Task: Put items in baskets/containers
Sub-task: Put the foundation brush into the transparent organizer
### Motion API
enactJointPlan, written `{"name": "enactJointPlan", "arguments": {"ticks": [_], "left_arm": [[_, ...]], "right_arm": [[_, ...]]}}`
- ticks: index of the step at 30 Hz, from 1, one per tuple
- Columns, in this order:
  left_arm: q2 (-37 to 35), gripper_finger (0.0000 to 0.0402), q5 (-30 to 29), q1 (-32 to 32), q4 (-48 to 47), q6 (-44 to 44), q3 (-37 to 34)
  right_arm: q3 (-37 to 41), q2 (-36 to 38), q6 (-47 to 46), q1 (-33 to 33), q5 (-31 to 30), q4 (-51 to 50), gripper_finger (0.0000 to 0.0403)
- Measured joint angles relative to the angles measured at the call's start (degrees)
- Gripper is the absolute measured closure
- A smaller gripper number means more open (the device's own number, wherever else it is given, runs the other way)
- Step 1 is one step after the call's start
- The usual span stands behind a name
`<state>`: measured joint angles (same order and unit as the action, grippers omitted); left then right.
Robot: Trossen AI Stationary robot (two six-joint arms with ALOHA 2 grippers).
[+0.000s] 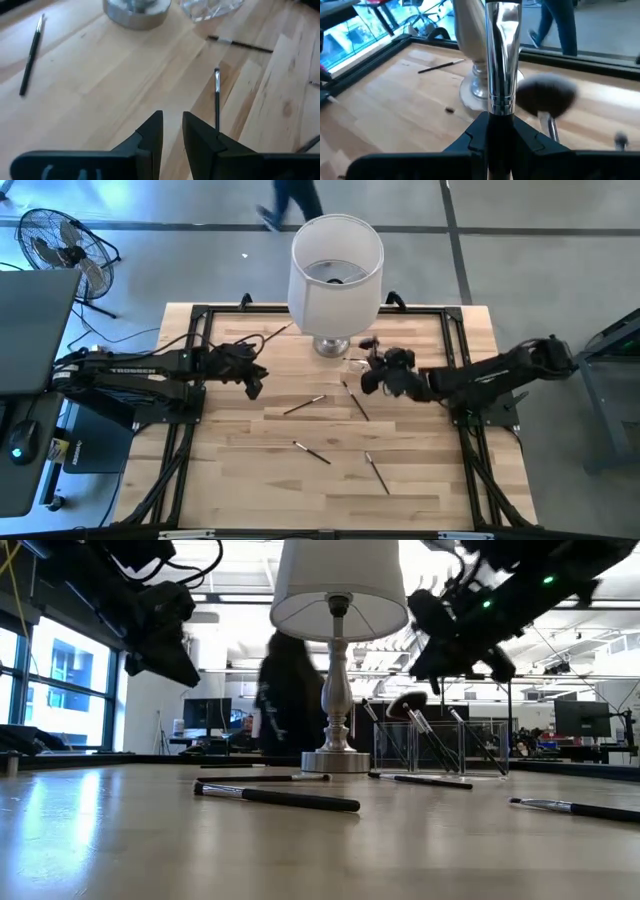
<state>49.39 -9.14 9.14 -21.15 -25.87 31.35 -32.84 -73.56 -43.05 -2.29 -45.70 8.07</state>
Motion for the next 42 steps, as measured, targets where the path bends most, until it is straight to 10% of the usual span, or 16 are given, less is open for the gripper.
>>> {"name": "enactJointPlan", "arguments": {"ticks": [15, 42], "left_arm": [[0.0, 0.033, 0.7, 0.3, 1.5, -2.4, 0.0], [0.0, 0.033, -1.1, 0.3, 1.4, -2.8, 0.1]], "right_arm": [[0.0, -10.4, 12.6, 23.2, 32.1, 25.4, 0.0362], [0.0, -13.4, 24.1, 23.5, 32.6, 27.3, 0.0292]]}}
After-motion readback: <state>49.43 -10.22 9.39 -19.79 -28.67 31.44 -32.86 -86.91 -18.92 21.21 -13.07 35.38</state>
